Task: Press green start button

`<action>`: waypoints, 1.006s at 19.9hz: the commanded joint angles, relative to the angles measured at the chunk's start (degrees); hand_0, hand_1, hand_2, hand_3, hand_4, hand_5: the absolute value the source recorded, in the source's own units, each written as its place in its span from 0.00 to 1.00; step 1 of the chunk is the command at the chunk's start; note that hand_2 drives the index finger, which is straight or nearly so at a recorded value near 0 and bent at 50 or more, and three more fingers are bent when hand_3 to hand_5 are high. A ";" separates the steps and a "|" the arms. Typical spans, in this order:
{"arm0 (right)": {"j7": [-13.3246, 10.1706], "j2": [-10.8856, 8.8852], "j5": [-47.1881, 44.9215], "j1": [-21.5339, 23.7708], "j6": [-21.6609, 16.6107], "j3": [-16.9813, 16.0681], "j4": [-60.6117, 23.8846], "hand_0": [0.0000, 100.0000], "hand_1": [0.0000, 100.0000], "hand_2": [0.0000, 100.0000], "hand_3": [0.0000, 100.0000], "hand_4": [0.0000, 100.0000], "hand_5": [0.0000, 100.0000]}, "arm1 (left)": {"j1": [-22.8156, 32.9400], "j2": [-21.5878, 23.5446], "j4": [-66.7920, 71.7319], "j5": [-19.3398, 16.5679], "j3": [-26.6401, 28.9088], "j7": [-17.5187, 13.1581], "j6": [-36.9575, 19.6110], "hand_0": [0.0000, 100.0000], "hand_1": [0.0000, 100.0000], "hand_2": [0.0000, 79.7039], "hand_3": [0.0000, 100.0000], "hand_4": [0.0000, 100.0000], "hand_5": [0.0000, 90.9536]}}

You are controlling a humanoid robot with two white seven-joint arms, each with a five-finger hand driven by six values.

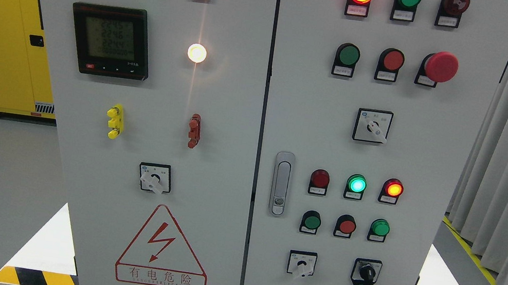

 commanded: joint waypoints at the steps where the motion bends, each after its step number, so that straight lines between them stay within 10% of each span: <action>1: 0.35 -0.05 -0.06 -0.14 -0.05 -1.06 0.42 0.16 0.15 0.00 0.00 0.00 0.00 | 0.35 1.53 -1.41 0.01 0.00 0.05 0.04 0.12 0.56 0.00 0.00 0.00 0.00; 12: 0.79 0.13 0.20 0.56 -3.21 0.52 -6.58 0.16 0.15 0.00 0.00 0.00 0.00 | 0.35 1.53 -1.40 0.01 0.00 -0.04 0.04 0.12 0.56 0.00 0.00 0.00 0.00; 18: -0.61 0.66 0.81 3.55 -4.18 15.19 -20.13 0.16 0.26 0.00 0.00 0.00 0.00 | 0.35 1.53 -1.40 0.01 0.00 0.05 0.04 0.12 0.56 0.00 0.00 0.00 0.00; 20: -5.68 1.79 0.90 3.46 -6.97 16.17 -21.63 0.16 0.27 0.00 0.00 0.00 0.00 | 0.35 1.53 -1.49 0.01 0.00 0.05 0.04 0.12 0.56 0.00 0.00 0.00 0.00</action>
